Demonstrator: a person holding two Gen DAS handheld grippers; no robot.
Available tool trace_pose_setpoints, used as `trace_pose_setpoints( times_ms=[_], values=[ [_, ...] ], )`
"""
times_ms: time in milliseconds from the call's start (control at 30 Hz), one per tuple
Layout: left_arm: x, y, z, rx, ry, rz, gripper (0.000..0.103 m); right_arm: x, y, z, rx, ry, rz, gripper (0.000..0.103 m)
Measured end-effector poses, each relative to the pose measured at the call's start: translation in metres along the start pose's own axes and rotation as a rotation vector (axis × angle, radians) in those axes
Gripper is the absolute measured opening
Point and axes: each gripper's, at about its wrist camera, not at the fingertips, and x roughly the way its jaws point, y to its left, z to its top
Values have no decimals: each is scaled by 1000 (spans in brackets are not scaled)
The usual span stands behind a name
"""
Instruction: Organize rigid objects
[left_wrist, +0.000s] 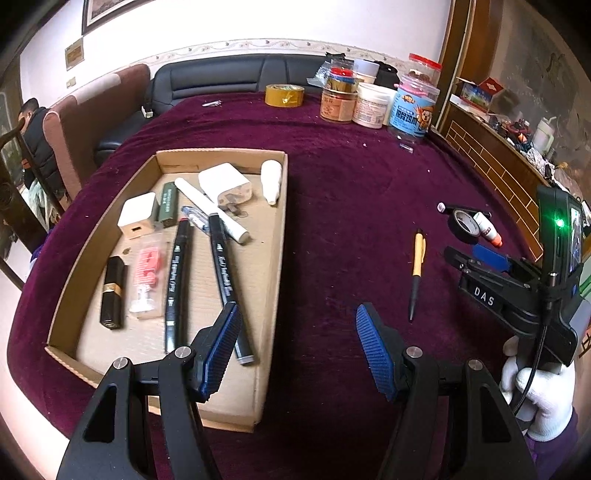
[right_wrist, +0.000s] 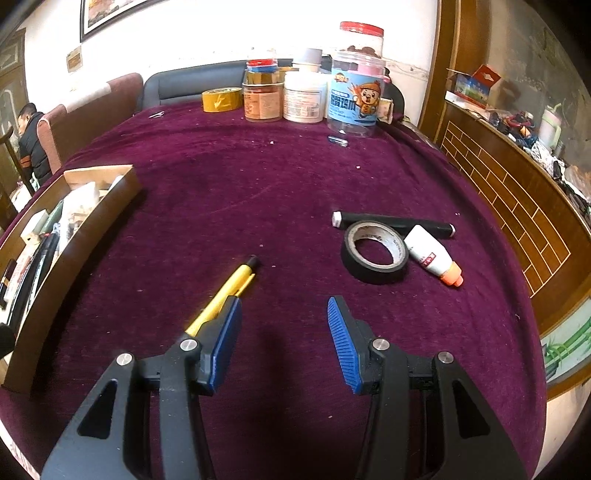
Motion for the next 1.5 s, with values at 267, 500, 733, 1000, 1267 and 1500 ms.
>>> trace_pose_setpoints(
  times_ms=[267,500,733,1000,1267,1500],
  values=[
    [20,-26,5,40,47,-33,59,5,-81,25,186,-119,-50,52],
    [56,-72,18,133,87,-62,59,18,-125,19,382,-118,11,58],
    [98,-126,26,307,68,-94,44,17,-130,15,418,-123,48,58],
    [95,-134,27,360,67,-141,5,22,-137,12,449,-96,63,58],
    [93,-115,23,288,63,-149,7,27,-137,12,444,-79,55,58],
    [91,-97,25,196,73,-233,5,25,-136,11,445,-97,94,58]
  ],
)
